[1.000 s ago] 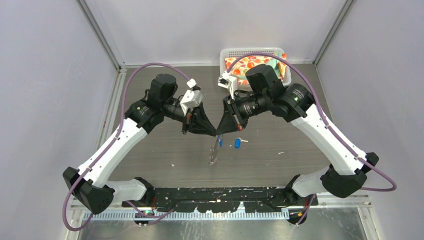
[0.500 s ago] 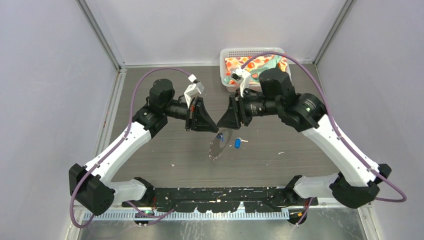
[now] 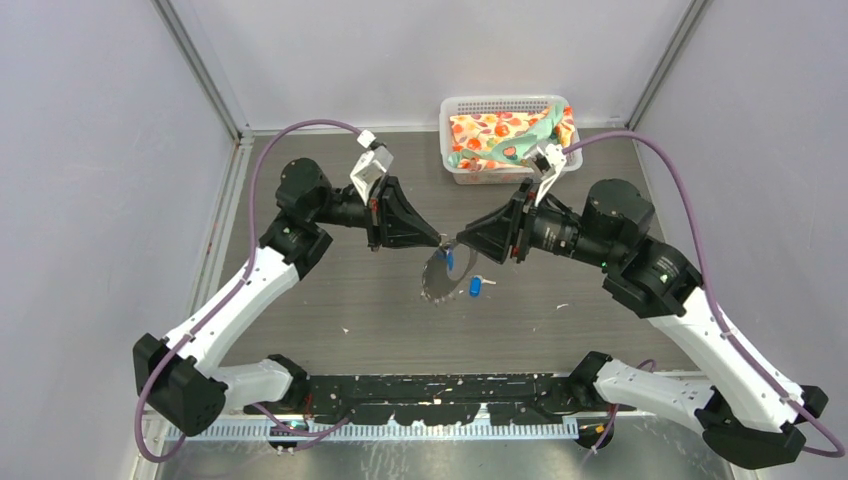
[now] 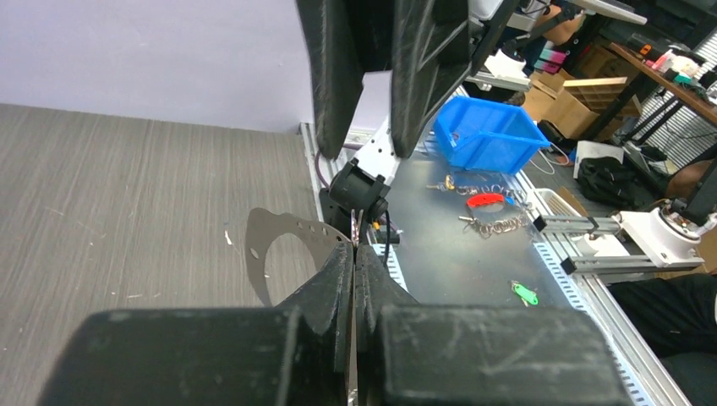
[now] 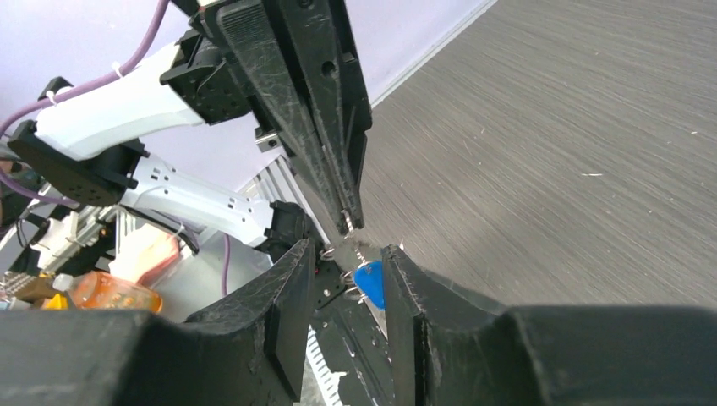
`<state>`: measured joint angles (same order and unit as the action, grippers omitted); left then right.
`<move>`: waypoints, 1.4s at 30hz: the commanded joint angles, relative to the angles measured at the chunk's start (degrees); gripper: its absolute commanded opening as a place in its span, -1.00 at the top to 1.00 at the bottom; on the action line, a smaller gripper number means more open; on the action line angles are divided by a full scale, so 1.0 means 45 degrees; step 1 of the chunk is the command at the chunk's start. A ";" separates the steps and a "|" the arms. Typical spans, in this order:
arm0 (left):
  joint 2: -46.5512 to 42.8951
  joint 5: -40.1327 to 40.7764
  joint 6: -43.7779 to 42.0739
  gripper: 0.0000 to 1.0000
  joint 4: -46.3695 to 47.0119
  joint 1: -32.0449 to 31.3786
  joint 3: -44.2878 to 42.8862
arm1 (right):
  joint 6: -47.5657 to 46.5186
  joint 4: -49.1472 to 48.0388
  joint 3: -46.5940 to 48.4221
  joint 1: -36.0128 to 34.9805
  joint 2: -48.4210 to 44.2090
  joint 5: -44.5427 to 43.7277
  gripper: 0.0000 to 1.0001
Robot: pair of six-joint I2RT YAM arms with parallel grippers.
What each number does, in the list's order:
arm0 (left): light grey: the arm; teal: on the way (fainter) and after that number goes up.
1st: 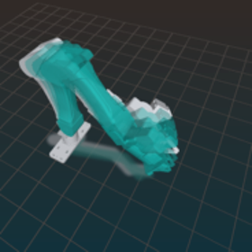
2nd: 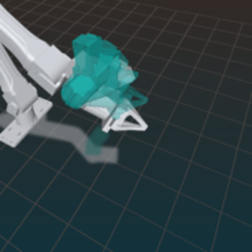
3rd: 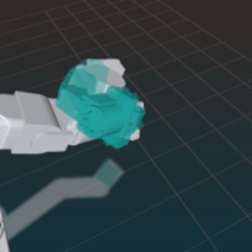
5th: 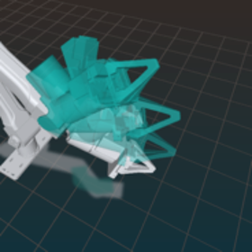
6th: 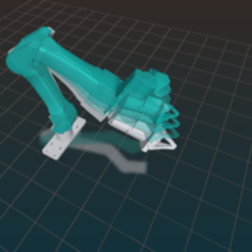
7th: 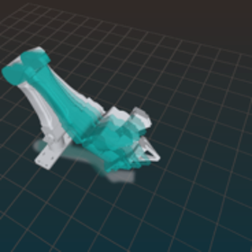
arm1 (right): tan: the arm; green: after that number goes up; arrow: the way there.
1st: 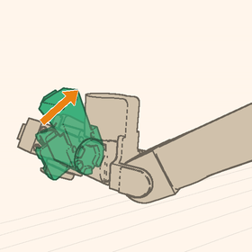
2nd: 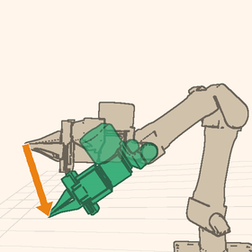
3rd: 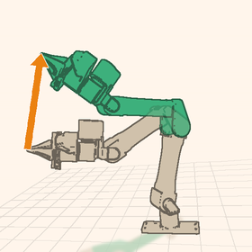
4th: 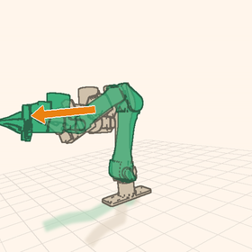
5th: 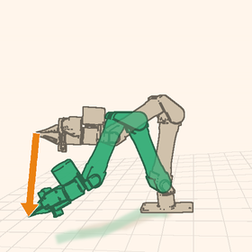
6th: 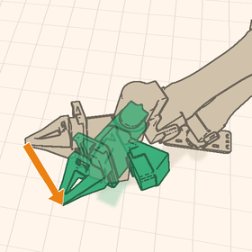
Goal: Put the keys on the keyring
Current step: Adjust the key on the keyring.
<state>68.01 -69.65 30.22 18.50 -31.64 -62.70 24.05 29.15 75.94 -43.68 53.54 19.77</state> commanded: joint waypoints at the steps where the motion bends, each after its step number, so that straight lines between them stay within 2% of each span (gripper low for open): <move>1: -0.0478 0.0586 0.0530 0.99 0.1450 -0.0001 -0.0257 | 0.1124 -0.2390 -0.0831 0.0031 -0.0063 -0.0004 0.20; 6: -0.0394 0.1297 0.0710 1.00 0.1666 -0.0001 -0.0388 | 0.1839 -0.3566 -0.1563 0.0037 -0.0180 0.0011 0.10; 15: -0.0386 0.1384 0.0946 0.99 0.1789 -0.0067 -0.0384 | 0.1962 -0.4260 -0.1961 0.0036 -0.0301 -0.0372 0.15; 24: -0.0424 0.1654 0.1083 0.99 0.1611 -0.0080 -0.0398 | 0.2038 -0.4383 -0.1920 0.0031 -0.0003 0.0020 0.54; 29: -0.0420 0.1697 0.1103 1.00 0.1619 -0.0088 -0.0422 | 0.1962 -0.4186 -0.1767 0.0037 0.0094 0.0232 0.65; 33: -0.0411 0.1642 0.1035 0.99 0.1525 -0.0079 -0.0444 | 0.1745 -0.3762 -0.1526 0.0034 0.0170 0.0295 0.97; 37: -0.0316 0.1586 0.0835 0.98 0.0969 -0.0120 -0.0423 | 0.1157 -0.2413 -0.0750 0.0034 0.0409 0.0216 0.98; 38: -0.0277 0.1460 0.0735 0.87 0.0753 -0.0135 -0.0413 | 0.0924 -0.1767 -0.0410 0.0041 0.0539 0.0140 0.99; 40: -0.0205 0.1023 0.0498 0.49 0.0429 -0.0137 -0.0385 | 0.0392 -0.0456 0.0364 0.0035 0.0892 0.0049 0.99; 42: -0.0132 0.0447 0.0319 0.26 0.0175 -0.0137 -0.0359 | 0.0014 0.0751 0.1200 0.0036 0.1318 0.0079 0.99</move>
<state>67.44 -63.59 33.61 20.75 -31.92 -62.70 28.75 22.02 73.95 -43.64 57.17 20.18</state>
